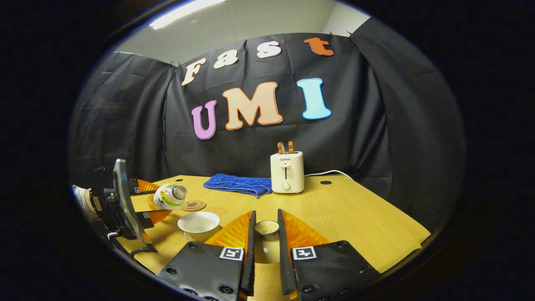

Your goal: Open the teacup lid with one hand, grasp the water bottle and pour water into the teacup with the other hand; after pouring, place the water bottle on the coaster and then close the teacup lid.

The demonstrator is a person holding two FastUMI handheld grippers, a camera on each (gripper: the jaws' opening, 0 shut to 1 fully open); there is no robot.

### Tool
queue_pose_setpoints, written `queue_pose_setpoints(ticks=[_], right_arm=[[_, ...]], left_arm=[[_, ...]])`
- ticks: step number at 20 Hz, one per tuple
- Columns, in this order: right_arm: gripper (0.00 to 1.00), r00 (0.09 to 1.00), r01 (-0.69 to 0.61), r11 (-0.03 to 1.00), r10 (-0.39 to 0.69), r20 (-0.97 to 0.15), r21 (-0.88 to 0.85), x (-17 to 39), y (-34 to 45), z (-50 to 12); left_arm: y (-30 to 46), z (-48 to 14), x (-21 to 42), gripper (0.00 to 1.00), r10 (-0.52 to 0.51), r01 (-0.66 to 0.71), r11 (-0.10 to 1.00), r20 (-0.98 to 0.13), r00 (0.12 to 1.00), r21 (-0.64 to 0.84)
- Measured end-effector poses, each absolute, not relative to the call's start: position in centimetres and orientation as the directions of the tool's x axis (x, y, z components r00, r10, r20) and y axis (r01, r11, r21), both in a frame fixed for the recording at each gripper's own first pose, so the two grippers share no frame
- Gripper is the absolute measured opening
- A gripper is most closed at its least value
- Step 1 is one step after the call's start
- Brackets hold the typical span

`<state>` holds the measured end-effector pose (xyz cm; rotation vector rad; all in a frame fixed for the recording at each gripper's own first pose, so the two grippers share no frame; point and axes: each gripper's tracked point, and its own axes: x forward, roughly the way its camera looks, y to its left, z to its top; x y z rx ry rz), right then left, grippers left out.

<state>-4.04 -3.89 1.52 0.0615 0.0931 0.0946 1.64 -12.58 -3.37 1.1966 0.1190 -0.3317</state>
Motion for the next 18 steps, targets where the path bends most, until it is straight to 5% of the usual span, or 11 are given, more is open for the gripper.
queue_pose_setpoints(ticks=[18], right_arm=[[0.28, 0.989, -0.101, 0.987, 0.114, -0.097, 0.126, -4.5, -4.5, -0.1]], left_arm=[[-11.3, -3.1, 2.0, 0.55, -0.110, 0.300, -0.027, -0.301, 0.947, 0.954]])
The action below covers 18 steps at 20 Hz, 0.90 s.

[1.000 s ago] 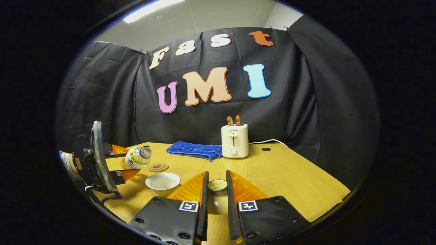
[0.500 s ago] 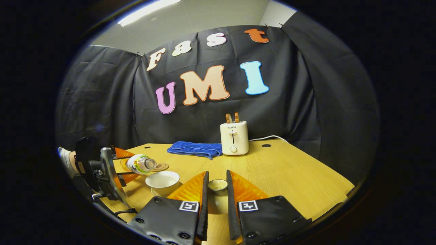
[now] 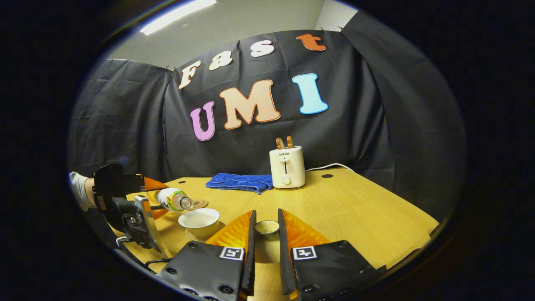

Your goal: Open the teacup lid with one hand, grasp the water bottle and pour water into the teacup with the other hand; after pouring, place the water bottle on the coaster and then close the teacup lid.

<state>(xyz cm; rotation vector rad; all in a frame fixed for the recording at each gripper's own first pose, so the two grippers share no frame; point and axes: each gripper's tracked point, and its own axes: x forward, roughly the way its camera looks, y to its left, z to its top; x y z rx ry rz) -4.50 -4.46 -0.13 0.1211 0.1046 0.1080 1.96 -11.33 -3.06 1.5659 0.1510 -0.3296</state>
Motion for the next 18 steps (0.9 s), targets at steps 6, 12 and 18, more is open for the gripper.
queue_pose_setpoints(ticks=[6, 12, 18], right_arm=[[0.27, 0.990, -0.091, 0.989, 0.102, -0.098, 0.119, -4.6, -5.1, -0.3], [0.30, 0.988, -0.093, 0.986, 0.108, -0.108, 0.137, -4.5, -5.1, -0.8], [0.28, 0.988, -0.097, 0.988, 0.111, -0.112, 0.122, -4.6, -4.9, -1.0]], left_arm=[[-11.0, -2.7, 2.1, 0.55, -0.089, 0.300, -0.128, -0.312, 0.946, 0.945], [-10.8, -1.8, 2.1, 0.55, -0.071, 0.283, -0.224, -0.305, 0.950, 0.933], [-11.3, -0.6, 1.9, 0.55, -0.070, 0.254, -0.301, -0.287, 0.955, 0.919]])
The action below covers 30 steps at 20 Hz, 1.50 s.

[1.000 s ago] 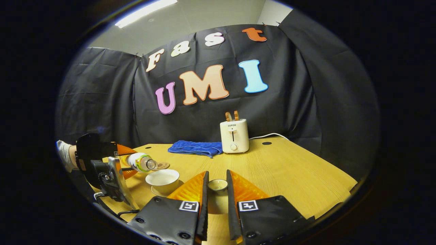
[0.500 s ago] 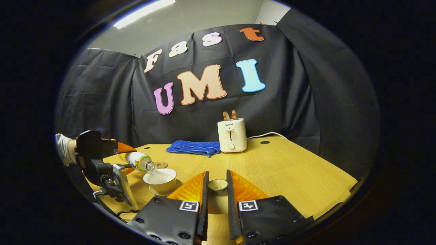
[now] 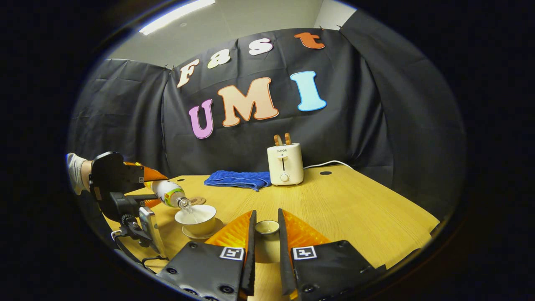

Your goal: Open the teacup lid with one hand, grasp the water bottle and pour water into the teacup with the other hand; after pouring, place the water bottle on the coaster and then close the teacup lid.

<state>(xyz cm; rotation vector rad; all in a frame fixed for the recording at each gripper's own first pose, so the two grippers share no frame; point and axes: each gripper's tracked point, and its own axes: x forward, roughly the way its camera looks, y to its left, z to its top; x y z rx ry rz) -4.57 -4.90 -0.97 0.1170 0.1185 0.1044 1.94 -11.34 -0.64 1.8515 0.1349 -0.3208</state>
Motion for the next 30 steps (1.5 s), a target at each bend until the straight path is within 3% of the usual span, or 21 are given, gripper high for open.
queue_pose_setpoints(ticks=[17, 30], right_arm=[[0.30, 0.986, -0.112, 0.987, 0.125, -0.115, 0.115, -4.7, -4.5, -1.1], [0.26, 0.984, -0.125, 0.988, 0.136, -0.118, 0.096, -4.8, -3.9, -1.3]], left_arm=[[-12.8, 2.6, 2.2, 0.56, -0.071, 0.178, -0.532, -0.252, 0.965, 0.828], [-14.0, 4.7, 1.5, 0.56, -0.075, 0.157, -0.574, -0.242, 0.967, 0.804]])
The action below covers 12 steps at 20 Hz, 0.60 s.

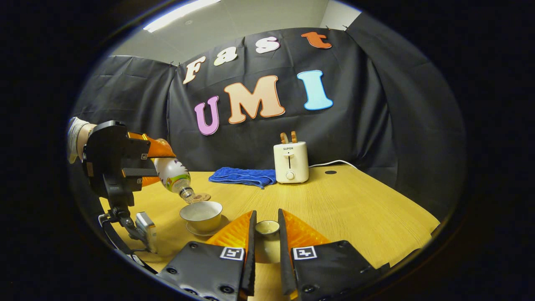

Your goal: Open the teacup lid with one hand, grasp the water bottle and pour water into the teacup with the other hand; after pouring, place the water bottle on the coaster and then close the teacup lid.

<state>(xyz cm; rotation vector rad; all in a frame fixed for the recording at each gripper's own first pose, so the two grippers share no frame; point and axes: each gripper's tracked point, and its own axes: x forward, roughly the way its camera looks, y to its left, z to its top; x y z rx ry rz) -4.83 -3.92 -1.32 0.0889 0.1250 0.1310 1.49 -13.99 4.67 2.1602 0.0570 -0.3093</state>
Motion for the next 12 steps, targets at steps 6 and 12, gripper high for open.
queue_pose_setpoints(ticks=[6, 12], right_arm=[[0.28, 0.982, -0.135, 0.987, 0.146, -0.121, 0.091, -5.0, -3.5, -1.4], [0.26, 0.980, -0.145, 0.986, 0.154, -0.123, 0.077, -5.1, -3.0, -1.4]], left_arm=[[-13.2, 3.9, 1.4, 0.56, -0.055, 0.185, -0.576, -0.264, 0.963, 0.796], [-12.9, 2.9, 1.4, 0.55, -0.053, 0.205, -0.570, -0.284, 0.957, 0.796]])
